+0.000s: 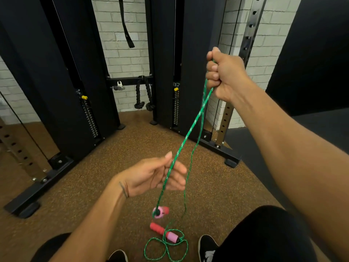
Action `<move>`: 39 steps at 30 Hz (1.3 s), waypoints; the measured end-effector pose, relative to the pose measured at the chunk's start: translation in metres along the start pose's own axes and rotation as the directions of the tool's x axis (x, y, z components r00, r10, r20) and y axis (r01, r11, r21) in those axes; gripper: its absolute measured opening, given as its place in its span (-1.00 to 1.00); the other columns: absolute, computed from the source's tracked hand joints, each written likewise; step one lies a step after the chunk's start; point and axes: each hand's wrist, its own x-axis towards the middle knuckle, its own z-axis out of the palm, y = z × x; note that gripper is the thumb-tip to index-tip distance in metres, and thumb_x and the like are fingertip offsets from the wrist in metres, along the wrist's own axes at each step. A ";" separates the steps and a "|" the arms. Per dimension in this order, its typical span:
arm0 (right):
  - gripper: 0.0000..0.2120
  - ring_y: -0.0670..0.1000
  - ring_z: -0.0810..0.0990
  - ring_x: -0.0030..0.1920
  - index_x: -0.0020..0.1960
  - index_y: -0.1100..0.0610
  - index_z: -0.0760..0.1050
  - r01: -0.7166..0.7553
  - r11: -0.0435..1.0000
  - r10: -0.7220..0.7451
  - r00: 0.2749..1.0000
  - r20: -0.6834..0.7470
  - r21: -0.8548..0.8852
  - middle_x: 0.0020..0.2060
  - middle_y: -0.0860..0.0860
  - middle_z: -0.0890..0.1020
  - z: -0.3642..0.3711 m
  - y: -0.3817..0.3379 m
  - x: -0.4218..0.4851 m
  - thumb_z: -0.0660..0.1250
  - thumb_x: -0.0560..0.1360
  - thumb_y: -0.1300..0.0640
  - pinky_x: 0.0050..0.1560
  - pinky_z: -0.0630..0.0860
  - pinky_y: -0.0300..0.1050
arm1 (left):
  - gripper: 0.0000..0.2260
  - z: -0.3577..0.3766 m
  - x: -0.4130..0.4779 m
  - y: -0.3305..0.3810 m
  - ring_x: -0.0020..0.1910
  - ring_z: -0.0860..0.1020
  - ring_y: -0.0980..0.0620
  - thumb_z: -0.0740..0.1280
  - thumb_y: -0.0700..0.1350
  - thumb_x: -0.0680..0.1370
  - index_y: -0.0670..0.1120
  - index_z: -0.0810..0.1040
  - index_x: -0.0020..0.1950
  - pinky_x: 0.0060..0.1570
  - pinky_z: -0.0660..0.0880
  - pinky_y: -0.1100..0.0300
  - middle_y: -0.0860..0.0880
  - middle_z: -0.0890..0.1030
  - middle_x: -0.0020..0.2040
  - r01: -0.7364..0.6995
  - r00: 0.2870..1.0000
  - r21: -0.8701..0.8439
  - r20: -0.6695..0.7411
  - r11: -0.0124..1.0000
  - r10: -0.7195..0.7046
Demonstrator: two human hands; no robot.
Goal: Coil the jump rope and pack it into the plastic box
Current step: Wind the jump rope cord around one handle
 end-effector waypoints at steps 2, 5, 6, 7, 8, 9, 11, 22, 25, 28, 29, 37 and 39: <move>-0.70 -0.15 0.20 -0.61 -0.19 0.04 0.41 0.024 1.000 -0.024 0.998 -0.055 -0.007 -0.56 -0.10 0.32 -0.011 -0.003 0.009 0.12 0.68 0.00 -0.61 0.08 -0.28 | -0.55 -0.007 -0.005 -0.014 0.11 0.60 -0.20 0.24 0.22 0.51 -0.12 0.64 0.06 0.16 0.50 0.00 -0.15 0.68 -0.07 0.093 0.995 0.052 -0.029 0.994 -0.091; -0.70 -0.15 0.20 -0.60 -0.20 0.04 0.40 0.047 0.999 -0.049 0.992 -0.118 -0.022 -0.56 -0.11 0.32 -0.027 -0.006 0.018 0.12 0.68 0.02 -0.58 0.08 -0.27 | -0.61 -0.017 -0.012 -0.030 0.14 0.59 -0.20 0.39 0.21 0.48 -0.10 0.65 0.03 0.22 0.39 -0.06 -0.12 0.69 -0.09 0.189 0.981 0.113 -0.059 0.976 -0.183; -0.70 -0.15 0.20 -0.61 -0.21 0.04 0.40 0.050 0.998 -0.053 0.990 -0.131 -0.024 -0.56 -0.11 0.32 -0.031 -0.007 0.020 0.11 0.69 0.03 -0.58 0.08 -0.28 | -0.61 -0.019 -0.014 -0.032 0.13 0.59 -0.20 0.43 0.21 0.46 -0.10 0.65 0.02 0.20 0.39 -0.06 -0.11 0.68 -0.11 0.214 0.976 0.128 -0.059 0.969 -0.208; -0.69 -0.15 0.20 -0.61 -0.21 0.04 0.40 0.048 0.998 -0.052 0.988 -0.146 -0.028 -0.56 -0.11 0.32 -0.035 -0.006 0.021 0.11 0.69 0.03 -0.58 0.08 -0.28 | -0.60 -0.021 -0.015 -0.035 0.09 0.61 -0.18 0.46 0.22 0.43 -0.10 0.64 0.00 0.14 0.43 -0.03 -0.10 0.67 -0.14 0.236 0.971 0.138 -0.062 0.962 -0.230; -0.69 -0.15 0.21 -0.60 -0.21 0.04 0.40 0.047 0.998 -0.053 0.986 -0.158 -0.039 -0.56 -0.11 0.33 -0.038 -0.004 0.021 0.10 0.69 0.03 -0.58 0.08 -0.28 | -0.59 -0.022 -0.016 -0.036 0.03 0.63 -0.15 0.47 0.23 0.42 -0.10 0.63 -0.02 0.04 0.45 0.03 -0.09 0.65 -0.19 0.254 0.967 0.138 -0.069 0.957 -0.246; -0.69 -0.15 0.22 -0.59 -0.20 0.05 0.41 0.048 0.996 -0.059 0.984 -0.168 -0.071 -0.54 -0.11 0.34 -0.041 0.001 0.021 0.10 0.69 0.03 -0.57 0.11 -0.28 | -0.60 -0.022 -0.016 -0.037 -0.06 0.64 -0.12 0.45 0.23 0.43 -0.10 0.62 -0.03 -0.04 0.45 0.06 -0.08 0.62 -0.23 0.257 0.966 0.129 -0.076 0.958 -0.248; -0.71 -0.14 0.33 -0.53 -0.15 0.08 0.46 0.011 0.964 -0.058 0.983 -0.173 -0.266 -0.47 -0.08 0.40 -0.049 0.013 0.016 0.10 0.69 0.04 -0.53 0.25 -0.29 | -0.68 -0.021 -0.014 -0.034 -0.19 0.62 -0.07 0.35 0.17 0.53 -0.08 0.60 -0.03 0.01 0.48 0.00 -0.07 0.56 -0.29 0.220 0.973 0.087 -0.085 0.971 -0.213; -0.35 0.09 0.68 -0.20 -0.10 0.21 0.64 -0.028 0.647 0.443 0.827 0.346 -0.762 -0.23 0.17 0.68 -0.015 0.115 -0.051 0.07 0.60 -0.32 -0.05 0.59 -0.12 | -0.65 0.011 0.014 0.053 -0.41 0.65 0.03 0.20 0.14 0.62 -0.07 0.62 -0.11 -0.37 0.59 0.21 -0.07 0.61 -0.40 -0.028 0.959 0.133 -0.276 0.991 0.064; -0.47 -0.08 0.27 -0.46 -0.34 0.07 0.50 0.000 0.712 0.393 0.829 0.398 -0.702 -0.50 -0.07 0.32 -0.025 0.107 -0.044 0.16 0.56 -0.30 -0.35 0.29 -0.20 | -0.65 -0.002 0.010 0.052 -0.43 0.65 0.02 0.23 0.13 0.61 -0.07 0.59 -0.21 -0.37 0.59 0.21 -0.09 0.64 -0.40 -0.047 0.935 0.102 -0.345 0.994 0.079; -0.61 -0.12 0.20 -0.44 -0.29 0.11 0.48 -0.030 0.825 0.330 0.836 0.438 -0.564 -0.48 -0.12 0.33 -0.036 0.097 -0.037 0.25 0.60 -0.11 -0.39 0.17 -0.25 | -0.66 -0.009 0.003 0.041 -0.42 0.64 0.01 0.23 0.11 0.60 -0.06 0.60 -0.24 -0.26 0.57 0.15 -0.07 0.63 -0.40 -0.079 0.953 0.063 -0.288 0.995 0.094; -0.62 -0.12 0.19 -0.44 -0.29 0.10 0.49 -0.023 0.841 0.302 0.849 0.434 -0.540 -0.46 -0.11 0.32 -0.037 0.096 -0.036 0.25 0.61 -0.09 -0.41 0.15 -0.26 | -0.67 -0.009 0.002 0.038 -0.40 0.64 0.01 0.24 0.09 0.59 -0.05 0.62 -0.23 -0.18 0.57 0.11 -0.06 0.62 -0.40 -0.102 0.957 0.034 -0.268 0.994 0.107; -0.61 -0.11 0.17 -0.43 -0.21 0.05 0.46 0.045 0.807 0.220 0.902 0.371 -0.589 -0.45 -0.12 0.26 -0.048 0.107 -0.034 0.16 0.63 -0.19 -0.40 0.14 -0.24 | -0.72 -0.008 0.002 0.040 -0.18 0.72 -0.08 0.20 -0.14 0.58 -0.18 0.66 0.12 0.00 0.63 0.01 -0.16 0.71 -0.19 -0.231 0.971 -0.213 -0.119 0.950 0.209; -0.60 -0.12 0.18 -0.43 -0.21 0.04 0.46 0.069 0.784 0.208 0.907 0.365 -0.617 -0.45 -0.14 0.27 -0.053 0.112 -0.035 0.14 0.63 -0.21 -0.39 0.14 -0.21 | -0.70 -0.008 0.001 0.045 -0.20 0.72 -0.06 0.19 -0.17 0.57 -0.20 0.65 0.16 -0.02 0.63 0.06 -0.16 0.71 -0.17 -0.261 0.962 -0.224 -0.140 0.939 0.234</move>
